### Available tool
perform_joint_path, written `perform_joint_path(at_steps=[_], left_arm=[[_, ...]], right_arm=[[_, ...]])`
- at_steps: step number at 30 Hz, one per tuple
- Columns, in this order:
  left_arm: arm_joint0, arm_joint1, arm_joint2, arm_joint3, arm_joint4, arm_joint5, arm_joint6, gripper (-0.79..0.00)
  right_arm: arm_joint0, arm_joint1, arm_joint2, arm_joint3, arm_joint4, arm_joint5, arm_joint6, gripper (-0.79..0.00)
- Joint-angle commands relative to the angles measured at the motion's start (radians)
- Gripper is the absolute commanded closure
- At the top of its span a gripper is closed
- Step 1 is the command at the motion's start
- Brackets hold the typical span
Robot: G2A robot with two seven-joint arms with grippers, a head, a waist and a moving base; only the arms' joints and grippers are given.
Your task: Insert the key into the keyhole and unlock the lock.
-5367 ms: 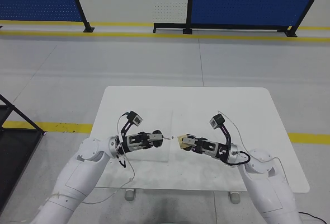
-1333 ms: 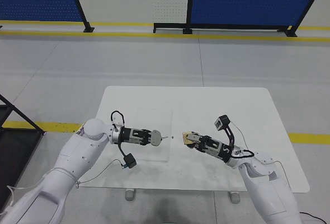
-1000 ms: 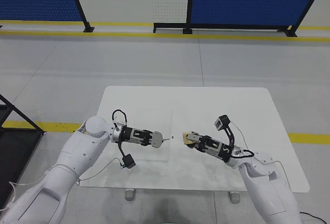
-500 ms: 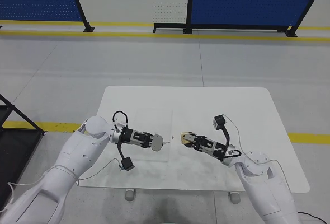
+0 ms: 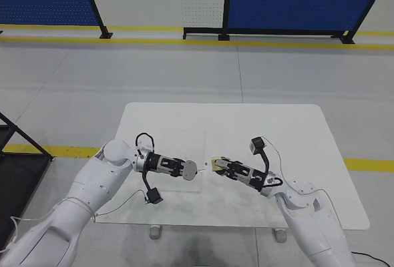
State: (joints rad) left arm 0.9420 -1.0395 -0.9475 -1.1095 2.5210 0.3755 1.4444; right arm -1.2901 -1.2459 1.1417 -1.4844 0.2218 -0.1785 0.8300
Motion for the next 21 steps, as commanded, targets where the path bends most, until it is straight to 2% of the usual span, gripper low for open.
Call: perform_joint_path(at_steps=[1, 21], left_arm=[[-0.005, -0.002, 0.006, 0.005, -0.002, 0.002, -0.002, 0.0], [-0.031, -0.011, 0.047, 0.039, -0.038, 0.016, -0.016, 0.0]], right_arm=[[0.001, 0.0, -0.003, 0.0, 0.006, -0.003, 0.003, 0.0], [0.001, 0.002, -0.022, -0.003, 0.017, -0.043, -0.001, 0.0]])
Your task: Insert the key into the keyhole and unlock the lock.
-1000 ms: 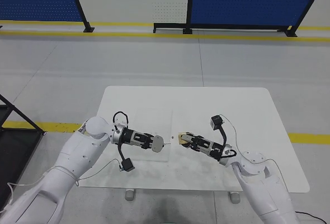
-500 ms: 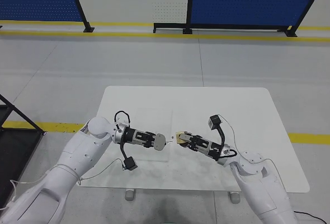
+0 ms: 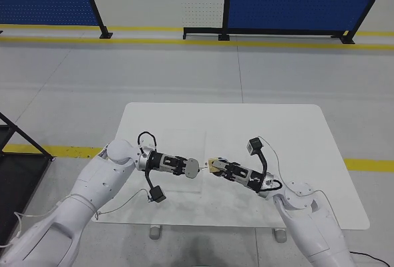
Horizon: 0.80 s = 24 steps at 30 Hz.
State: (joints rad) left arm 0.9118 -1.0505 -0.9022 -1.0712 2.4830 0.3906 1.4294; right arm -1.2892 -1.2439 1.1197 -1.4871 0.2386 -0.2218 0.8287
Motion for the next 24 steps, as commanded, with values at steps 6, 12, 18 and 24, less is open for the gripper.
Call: perform_joint_path(at_steps=[6, 12, 18, 24], left_arm=[[-0.008, 0.0, 0.011, 0.004, 0.006, 0.007, -0.007, 0.0], [-0.013, -0.001, 0.019, 0.011, 0.002, 0.009, -0.009, 0.0], [-0.018, -0.001, 0.027, 0.014, -0.005, 0.012, -0.011, 0.0], [-0.025, -0.003, 0.037, 0.021, -0.011, 0.013, -0.013, 0.0]], right_arm=[[0.0, 0.0, 0.0, 0.0, 0.0, 0.0, 0.0, 0.0], [0.0, 0.0, 0.0, 0.0, 0.0, 0.0, 0.0, 0.0], [0.0, 0.0, 0.0, 0.0, 0.0, 0.0, 0.0, 0.0], [0.0, 0.0, 0.0, 0.0, 0.0, 0.0, 0.0, 0.0]])
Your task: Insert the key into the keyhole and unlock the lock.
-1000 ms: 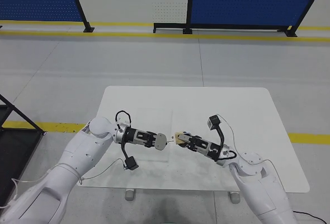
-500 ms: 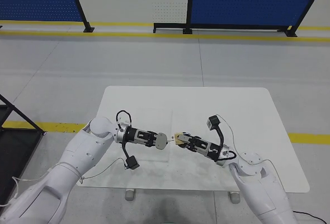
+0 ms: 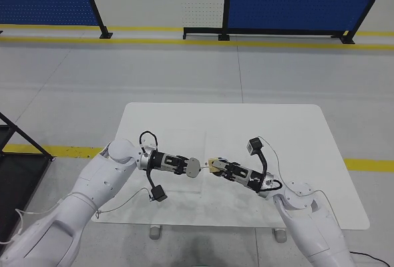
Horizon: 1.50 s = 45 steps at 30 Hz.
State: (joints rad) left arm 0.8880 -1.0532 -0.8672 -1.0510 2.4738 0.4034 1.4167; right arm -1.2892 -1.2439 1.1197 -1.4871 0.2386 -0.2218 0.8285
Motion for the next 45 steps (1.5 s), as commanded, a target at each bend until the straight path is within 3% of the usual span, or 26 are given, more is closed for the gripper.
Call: perform_joint_path(at_steps=[1, 45], left_arm=[[-0.002, -0.001, 0.004, 0.003, -0.002, 0.001, -0.001, 0.0], [-0.059, -0.027, 0.082, 0.058, -0.036, 0.03, -0.03, 0.0]], right_arm=[[0.0, 0.0, 0.0, 0.0, 0.0, 0.0, 0.0, 0.0], [0.0, 0.0, 0.0, 0.0, 0.0, 0.0, 0.0, 0.0]])
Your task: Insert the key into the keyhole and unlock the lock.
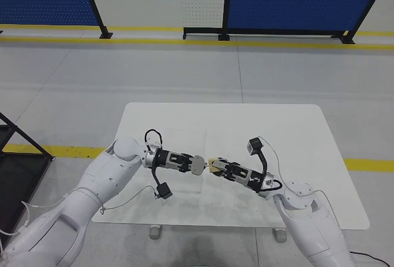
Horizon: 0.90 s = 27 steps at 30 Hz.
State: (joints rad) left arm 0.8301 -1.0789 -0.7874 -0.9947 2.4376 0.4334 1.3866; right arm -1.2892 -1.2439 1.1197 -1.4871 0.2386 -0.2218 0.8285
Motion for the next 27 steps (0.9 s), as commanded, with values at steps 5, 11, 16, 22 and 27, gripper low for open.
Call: perform_joint_path(at_steps=[5, 11, 16, 22, 27], left_arm=[[-0.007, -0.004, 0.01, 0.012, 0.0, 0.004, -0.004, 0.0], [-0.013, -0.007, 0.016, 0.025, -0.002, 0.006, -0.006, -0.662], [-0.013, -0.005, 0.013, 0.031, -0.005, 0.003, -0.003, -0.785], [-0.01, 0.008, -0.017, 0.037, -0.023, -0.008, 0.008, -0.785], [-0.014, 0.029, -0.059, 0.038, -0.068, -0.172, 0.027, -0.785]], right_arm=[[0.0, 0.0, 0.0, 0.0, 0.0, 0.0, 0.0, 0.0], [0.0, 0.0, 0.0, 0.0, 0.0, 0.0, 0.0, 0.0], [0.0, 0.0, 0.0, 0.0, 0.0, 0.0, 0.0, 0.0], [0.0, 0.0, 0.0, 0.0, 0.0, 0.0, 0.0, 0.0], [0.0, 0.0, 0.0, 0.0, 0.0, 0.0, 0.0, 0.0]])
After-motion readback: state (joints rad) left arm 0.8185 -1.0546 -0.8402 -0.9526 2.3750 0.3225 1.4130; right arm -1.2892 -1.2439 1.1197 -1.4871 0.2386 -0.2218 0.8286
